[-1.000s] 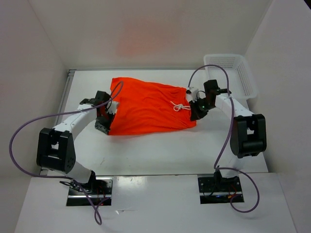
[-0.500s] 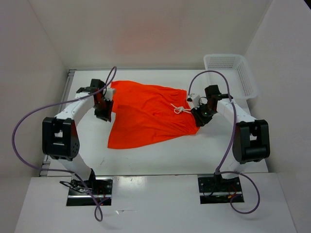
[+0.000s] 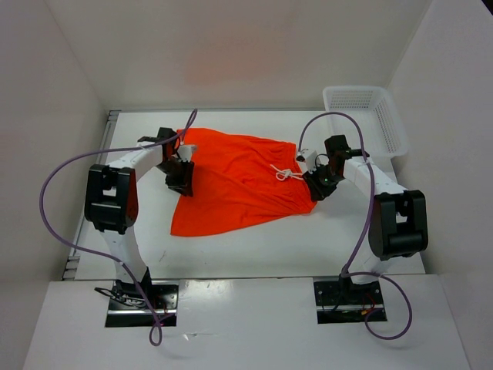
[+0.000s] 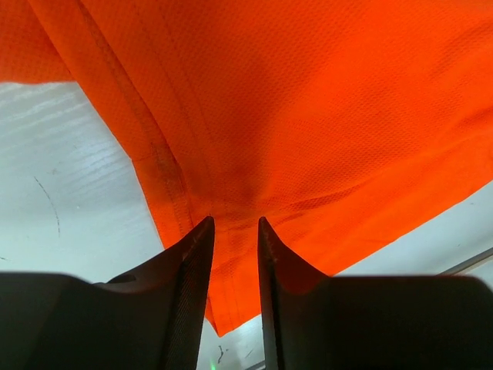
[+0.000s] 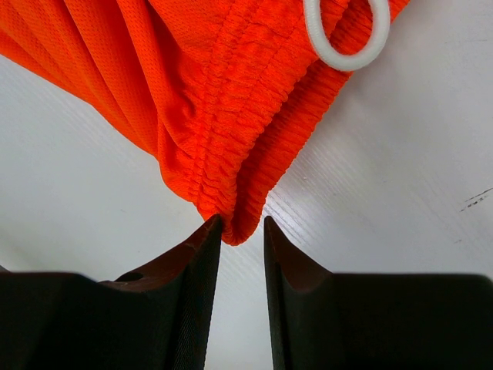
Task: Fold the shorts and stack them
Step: Flatten the shorts out
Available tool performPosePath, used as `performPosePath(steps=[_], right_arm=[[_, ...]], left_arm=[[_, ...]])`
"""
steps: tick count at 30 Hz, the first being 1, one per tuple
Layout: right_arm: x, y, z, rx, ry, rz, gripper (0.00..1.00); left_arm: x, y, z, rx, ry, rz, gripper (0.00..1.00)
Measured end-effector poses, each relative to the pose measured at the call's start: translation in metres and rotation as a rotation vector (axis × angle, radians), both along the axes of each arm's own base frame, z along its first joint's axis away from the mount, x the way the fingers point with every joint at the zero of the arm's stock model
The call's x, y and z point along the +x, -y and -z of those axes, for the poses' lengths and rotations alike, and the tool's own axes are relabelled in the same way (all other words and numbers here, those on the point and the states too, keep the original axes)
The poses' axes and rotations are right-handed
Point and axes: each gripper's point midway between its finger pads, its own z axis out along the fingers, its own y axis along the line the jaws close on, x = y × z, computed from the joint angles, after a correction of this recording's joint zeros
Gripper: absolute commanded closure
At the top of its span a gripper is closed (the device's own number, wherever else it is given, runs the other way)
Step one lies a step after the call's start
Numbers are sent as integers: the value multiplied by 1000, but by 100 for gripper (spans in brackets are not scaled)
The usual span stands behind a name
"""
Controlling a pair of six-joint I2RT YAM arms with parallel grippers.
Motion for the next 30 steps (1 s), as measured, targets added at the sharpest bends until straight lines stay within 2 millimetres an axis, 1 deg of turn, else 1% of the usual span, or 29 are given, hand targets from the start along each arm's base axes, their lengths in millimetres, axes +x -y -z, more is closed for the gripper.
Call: performPosePath(steps=[2, 3, 11, 14, 17, 22, 29, 30], right_arm=[[0, 0, 0, 0, 0, 0, 66], [0, 0, 0, 0, 0, 0, 66], [0, 0, 0, 0, 0, 0, 67], [0, 0, 0, 0, 0, 0, 67], [0, 0, 0, 0, 1, 0, 67], [0, 0, 0, 0, 0, 0, 67], [-1, 0, 1, -1, -1, 0, 67], [-1, 0, 1, -1, -1, 0, 68]], left_arm=[[-3, -1, 2, 2, -11, 0, 63], [-5, -1, 3, 3, -18, 0, 61], [-22, -5, 16, 26, -71, -2, 60], [-24, -6, 20, 28, -81, -3, 60], [-24, -7, 23, 35, -84, -4, 60], [-22, -8, 24, 45, -81, -7, 56], [-12, -14, 23, 78, -46, -13, 54], [-12, -14, 23, 80, -44, -14, 54]])
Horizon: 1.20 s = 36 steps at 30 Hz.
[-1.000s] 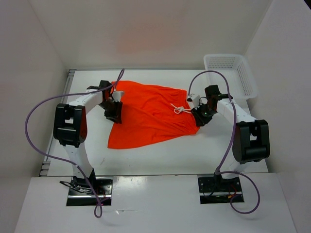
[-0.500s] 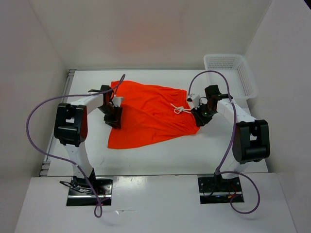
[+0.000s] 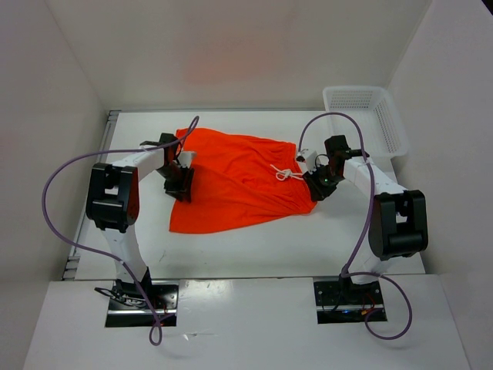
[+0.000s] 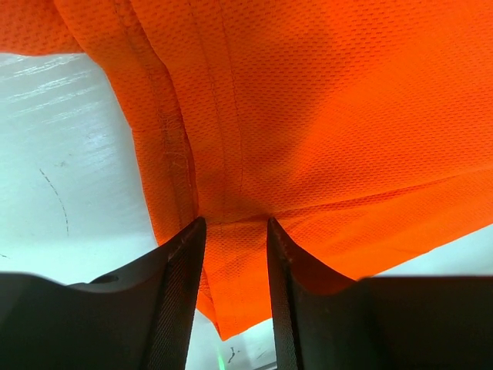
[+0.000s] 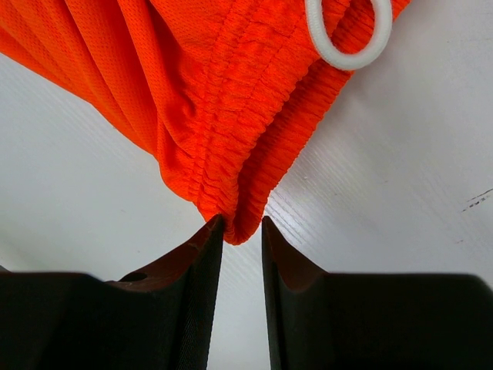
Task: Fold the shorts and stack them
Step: Flatten the shorts out
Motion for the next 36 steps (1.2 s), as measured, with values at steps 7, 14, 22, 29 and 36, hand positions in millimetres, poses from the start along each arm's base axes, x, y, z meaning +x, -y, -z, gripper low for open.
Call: performPosePath(steps=[7, 14, 22, 29, 36], right_arm=[[0, 0, 0, 1, 0, -1, 70], [-2, 0, 2, 0, -4, -1, 70], [-1, 0, 1, 0, -3, -1, 70], [0, 0, 1, 0, 0, -1, 70], [0, 0, 1, 0, 1, -1, 70]], left_arm=[[8, 1, -3, -3, 26, 1, 56], [18, 4, -9, -17, 59, 3, 58], [17, 0, -3, 7, 54, -1, 58], [13, 1, 2, -4, 37, 0, 70], [14, 4, 1, -24, 30, 2, 68]])
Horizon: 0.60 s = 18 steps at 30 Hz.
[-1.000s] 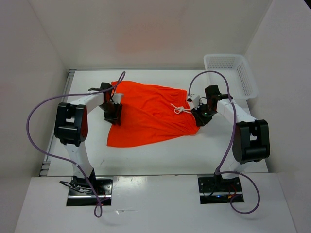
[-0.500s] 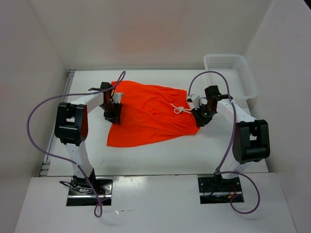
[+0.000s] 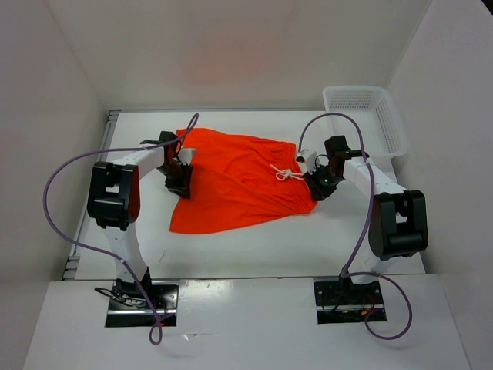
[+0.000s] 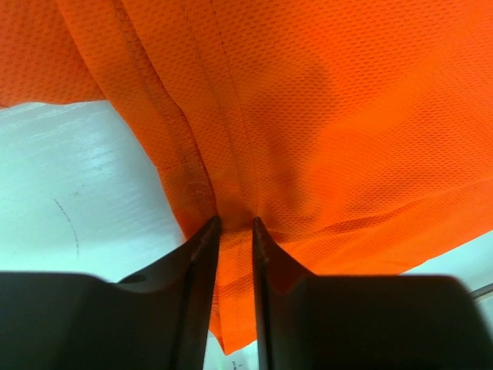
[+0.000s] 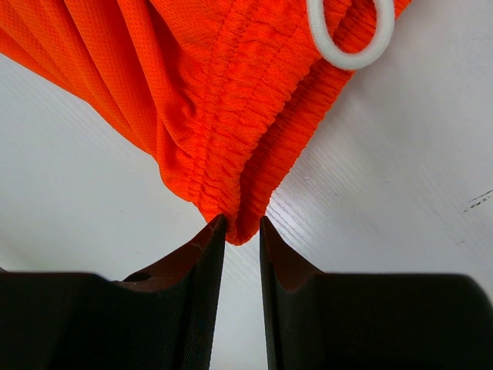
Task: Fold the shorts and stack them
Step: Flatten the shorts out
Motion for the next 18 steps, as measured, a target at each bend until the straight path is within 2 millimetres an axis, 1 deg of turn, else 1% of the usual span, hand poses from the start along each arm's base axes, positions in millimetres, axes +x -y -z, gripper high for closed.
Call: performPosePath(steps=[2, 14, 18], right_arm=[[0, 0, 0, 0, 0, 0, 70], [0, 0, 0, 0, 0, 0, 70], [0, 0, 0, 0, 0, 0, 70]], left_arm=[[-1, 1, 0, -5, -3, 1, 65], [-3, 5, -2, -22, -11, 7, 68], [-3, 6, -3, -22, -7, 11, 65]])
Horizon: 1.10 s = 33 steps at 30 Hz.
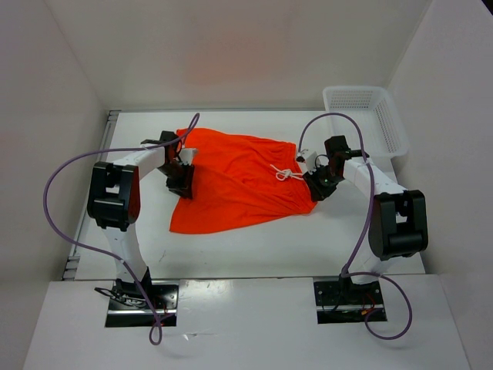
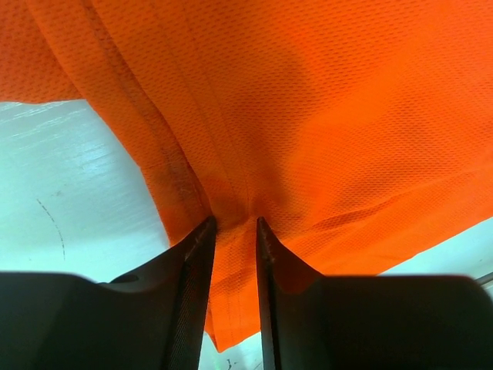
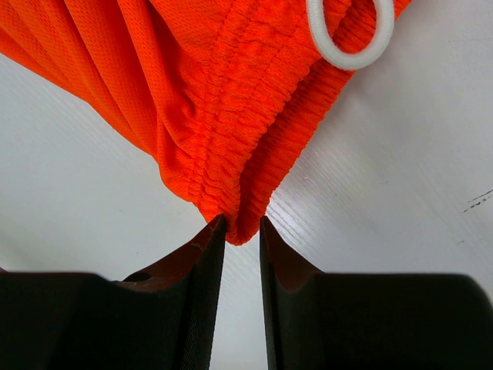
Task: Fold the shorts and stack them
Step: Flatten the shorts out
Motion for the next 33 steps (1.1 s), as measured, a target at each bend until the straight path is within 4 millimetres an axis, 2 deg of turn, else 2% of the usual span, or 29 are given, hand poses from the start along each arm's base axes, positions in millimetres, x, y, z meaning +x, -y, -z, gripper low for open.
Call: performPosePath(steps=[3, 6, 7, 8, 11, 14, 15, 16, 19, 20, 23, 26, 29, 33], right_arm=[[0, 0, 0, 0, 0, 0, 70], [0, 0, 0, 0, 1, 0, 70], [0, 0, 0, 0, 1, 0, 70], [0, 0, 0, 0, 1, 0, 70], [2, 0, 0, 2, 5, 4, 65], [3, -1, -1, 5, 7, 11, 56], [3, -1, -1, 5, 8, 12, 44], [3, -1, -1, 5, 8, 13, 37], [5, -1, -1, 8, 13, 22, 22], [5, -1, -1, 9, 14, 23, 20], [5, -2, 1, 11, 14, 22, 19], [5, -3, 7, 18, -4, 24, 19], [4, -5, 15, 23, -33, 24, 25], [2, -8, 24, 39, -66, 32, 36]], left_arm=[[0, 2, -2, 0, 7, 7, 68], [0, 3, -2, 1, 8, 8, 76], [0, 3, -2, 2, 9, 9, 80], [0, 3, -2, 2, 8, 8, 89], [1, 3, -2, 3, 10, 9, 98], [1, 3, -2, 2, 10, 9, 100], [1, 3, -2, 1, 10, 10, 100], [1, 3, -2, -1, 10, 10, 100], [-1, 5, -3, -10, 6, 12, 100], [-1, 6, -4, -19, 5, 13, 100], [-6, 11, -15, -47, 5, 17, 100], [-9, 14, -33, -72, 29, 23, 100], [-13, 18, -51, -100, 58, 29, 100], [-28, 18, -49, -113, 29, 30, 100]])
